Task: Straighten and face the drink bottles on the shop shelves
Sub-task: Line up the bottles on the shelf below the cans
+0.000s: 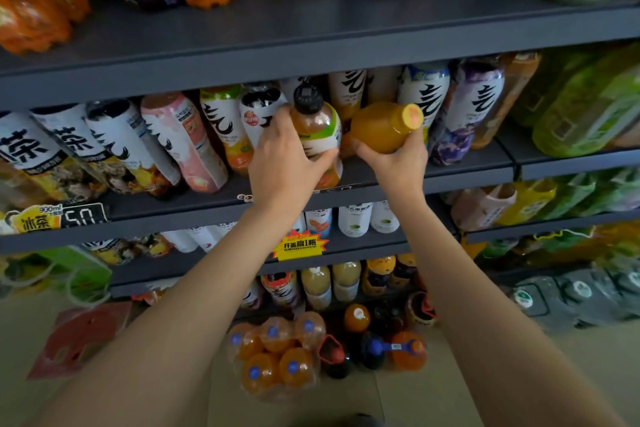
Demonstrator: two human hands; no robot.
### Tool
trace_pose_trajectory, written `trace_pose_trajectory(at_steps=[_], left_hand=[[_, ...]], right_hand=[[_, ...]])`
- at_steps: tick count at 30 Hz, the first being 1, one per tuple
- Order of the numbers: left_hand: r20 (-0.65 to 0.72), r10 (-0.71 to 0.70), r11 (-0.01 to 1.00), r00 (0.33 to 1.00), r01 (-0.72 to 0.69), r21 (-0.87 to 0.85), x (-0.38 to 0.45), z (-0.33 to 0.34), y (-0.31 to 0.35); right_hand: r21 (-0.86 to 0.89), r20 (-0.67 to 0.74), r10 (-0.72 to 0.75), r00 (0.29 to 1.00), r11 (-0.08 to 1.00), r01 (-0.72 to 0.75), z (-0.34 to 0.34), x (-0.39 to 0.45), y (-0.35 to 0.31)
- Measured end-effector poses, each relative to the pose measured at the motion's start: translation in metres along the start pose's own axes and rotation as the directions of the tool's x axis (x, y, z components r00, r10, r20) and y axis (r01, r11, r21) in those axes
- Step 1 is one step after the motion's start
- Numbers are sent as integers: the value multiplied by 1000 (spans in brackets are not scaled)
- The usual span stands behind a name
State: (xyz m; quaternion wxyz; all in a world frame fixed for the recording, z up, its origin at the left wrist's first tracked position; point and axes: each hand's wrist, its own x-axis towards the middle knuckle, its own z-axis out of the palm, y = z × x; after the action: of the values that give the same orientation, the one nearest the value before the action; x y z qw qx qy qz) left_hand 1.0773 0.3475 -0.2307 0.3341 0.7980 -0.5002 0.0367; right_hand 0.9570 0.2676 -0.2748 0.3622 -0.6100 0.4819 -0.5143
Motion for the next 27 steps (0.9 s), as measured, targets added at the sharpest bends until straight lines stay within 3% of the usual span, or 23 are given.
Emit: trace_pose_trajectory(at_steps=[5, 8, 12, 16, 20, 23, 27], left_hand=[[82, -74, 996, 994, 69, 55, 26, 10, 20], [106, -119, 993, 987, 116, 32, 32, 13, 23], [183, -111, 993, 977, 103, 54, 34, 8, 27], [171, -107, 994, 980, 104, 23, 28, -11, 29], [32, 125, 987, 992, -121, -102, 14, -55, 20], [-110, 162, 940, 981, -187, -285, 30, -98, 17], [6, 209, 894, 978, -189, -405, 59, -139, 12]], right_hand=[[-67, 20, -192, 981, 979, 193, -38, 6, -15], [-149, 189, -260, 947, 946, 289, -63, 10, -35], [-121, 372, -277, 886, 932, 342, -87, 11, -76], [-38, 369, -262, 892, 954, 297, -89, 22, -133], [62, 345, -289, 893, 957, 285, -70, 41, -189], [73, 312, -352, 883, 935, 347, -45, 49, -225], [75, 291, -418, 861, 907, 415, 3, 54, -259]])
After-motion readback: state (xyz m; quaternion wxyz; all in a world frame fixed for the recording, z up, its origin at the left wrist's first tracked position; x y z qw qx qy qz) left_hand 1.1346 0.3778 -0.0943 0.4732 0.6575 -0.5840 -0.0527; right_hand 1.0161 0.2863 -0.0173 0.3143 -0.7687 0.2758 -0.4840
